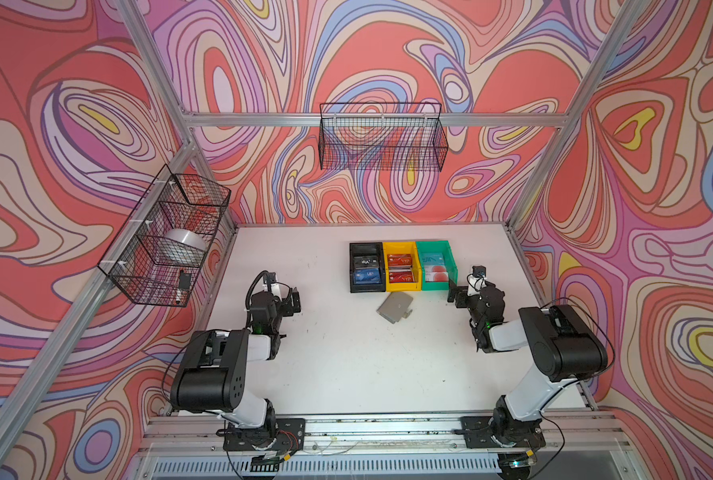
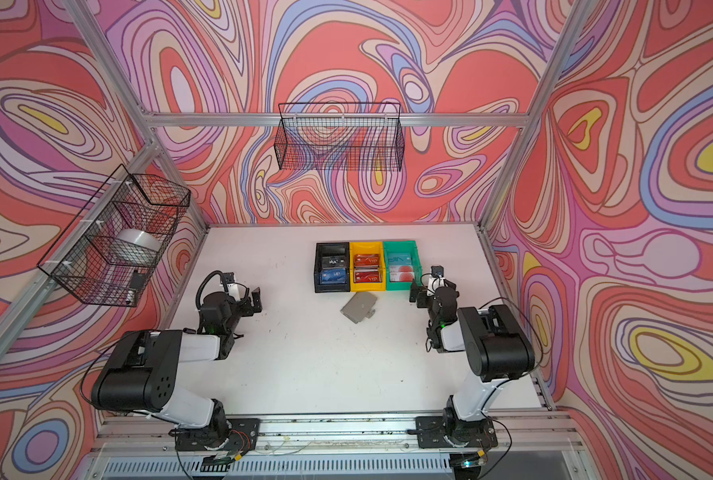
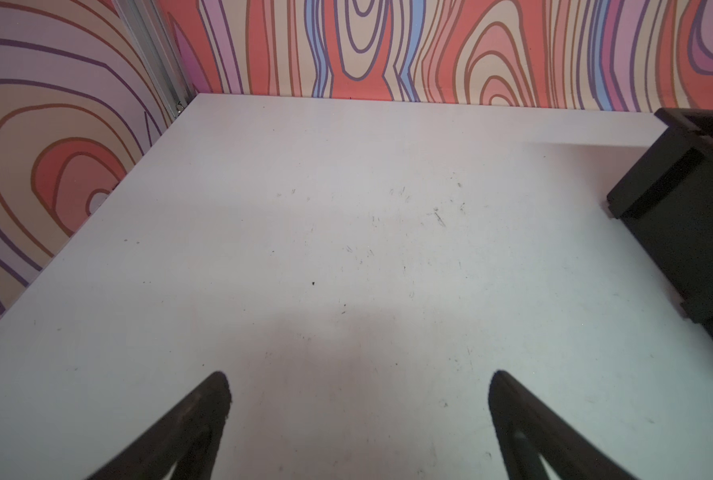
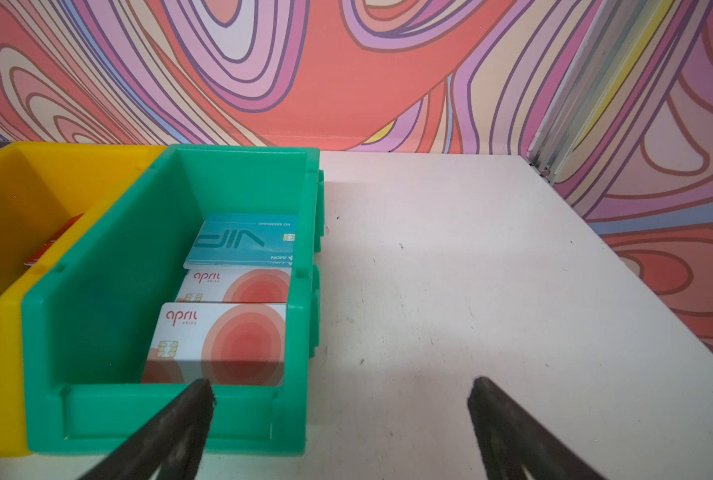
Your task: Take the credit cards out of the card holder
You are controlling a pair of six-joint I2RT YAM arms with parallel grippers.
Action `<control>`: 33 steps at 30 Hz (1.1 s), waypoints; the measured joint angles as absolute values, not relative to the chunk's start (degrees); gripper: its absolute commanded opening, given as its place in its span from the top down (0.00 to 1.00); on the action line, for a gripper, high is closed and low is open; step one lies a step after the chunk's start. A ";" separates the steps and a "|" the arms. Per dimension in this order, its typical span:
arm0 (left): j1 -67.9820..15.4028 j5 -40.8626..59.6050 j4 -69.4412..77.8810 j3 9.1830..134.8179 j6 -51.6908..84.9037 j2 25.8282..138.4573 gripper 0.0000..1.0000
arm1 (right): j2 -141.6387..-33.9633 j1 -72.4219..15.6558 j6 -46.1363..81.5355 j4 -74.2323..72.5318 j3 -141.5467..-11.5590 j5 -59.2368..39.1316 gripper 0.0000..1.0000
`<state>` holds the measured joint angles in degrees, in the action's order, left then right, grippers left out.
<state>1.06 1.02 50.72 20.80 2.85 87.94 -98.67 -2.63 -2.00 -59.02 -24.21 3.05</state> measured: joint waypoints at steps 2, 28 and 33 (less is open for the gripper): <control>1.06 1.28 50.54 20.80 2.72 87.96 0.00 | -98.67 -2.63 -2.00 -59.05 -24.21 3.01 0.02; 1.06 7.42 42.19 23.57 0.27 84.71 0.08 | -76.79 -2.94 0.05 -35.35 -31.07 4.60 0.26; 0.51 11.35 30.81 30.70 -0.08 79.35 0.15 | -75.44 -3.27 3.51 -13.67 -47.03 -1.48 0.32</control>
<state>0.51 11.35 30.81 30.70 -0.08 79.35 -75.44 -3.27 3.51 -13.67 -47.03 -1.48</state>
